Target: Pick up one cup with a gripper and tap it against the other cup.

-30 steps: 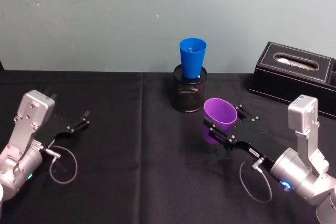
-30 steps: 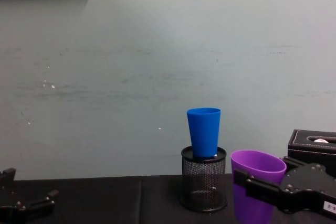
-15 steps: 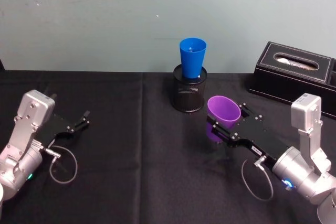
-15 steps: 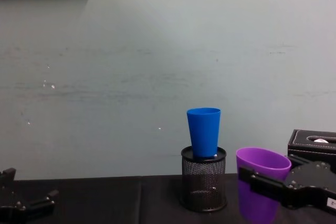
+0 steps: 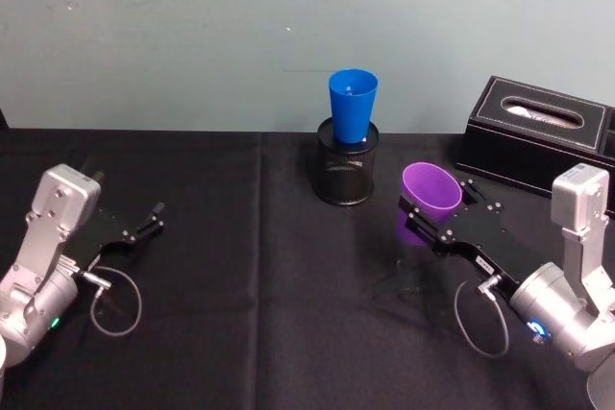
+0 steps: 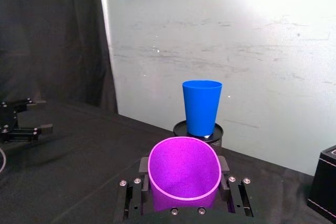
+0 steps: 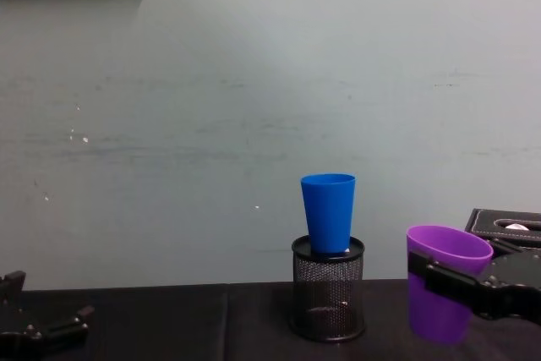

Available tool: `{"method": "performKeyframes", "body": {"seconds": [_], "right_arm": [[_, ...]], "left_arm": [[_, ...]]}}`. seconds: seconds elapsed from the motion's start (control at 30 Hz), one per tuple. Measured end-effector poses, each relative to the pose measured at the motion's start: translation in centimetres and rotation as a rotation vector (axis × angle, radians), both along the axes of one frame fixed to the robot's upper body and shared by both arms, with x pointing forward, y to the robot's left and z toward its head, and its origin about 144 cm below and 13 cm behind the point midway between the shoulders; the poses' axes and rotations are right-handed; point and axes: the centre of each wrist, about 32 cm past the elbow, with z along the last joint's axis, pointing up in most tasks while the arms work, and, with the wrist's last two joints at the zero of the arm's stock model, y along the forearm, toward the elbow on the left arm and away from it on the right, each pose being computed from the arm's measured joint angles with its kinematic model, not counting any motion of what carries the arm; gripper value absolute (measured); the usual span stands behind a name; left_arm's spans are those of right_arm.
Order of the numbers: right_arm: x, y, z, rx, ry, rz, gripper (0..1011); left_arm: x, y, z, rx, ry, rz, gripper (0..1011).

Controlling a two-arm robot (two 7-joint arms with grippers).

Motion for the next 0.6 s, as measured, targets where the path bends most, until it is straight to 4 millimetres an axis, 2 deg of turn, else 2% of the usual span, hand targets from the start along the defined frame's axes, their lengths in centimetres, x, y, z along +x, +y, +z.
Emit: {"method": "performKeyframes", "body": {"seconds": [0.6], "right_arm": [[0.51, 0.21, 0.04, 0.008, -0.001, 0.006, 732]], "left_arm": [[0.0, 0.0, 0.0, 0.0, 0.0, 0.0, 1011]]}}
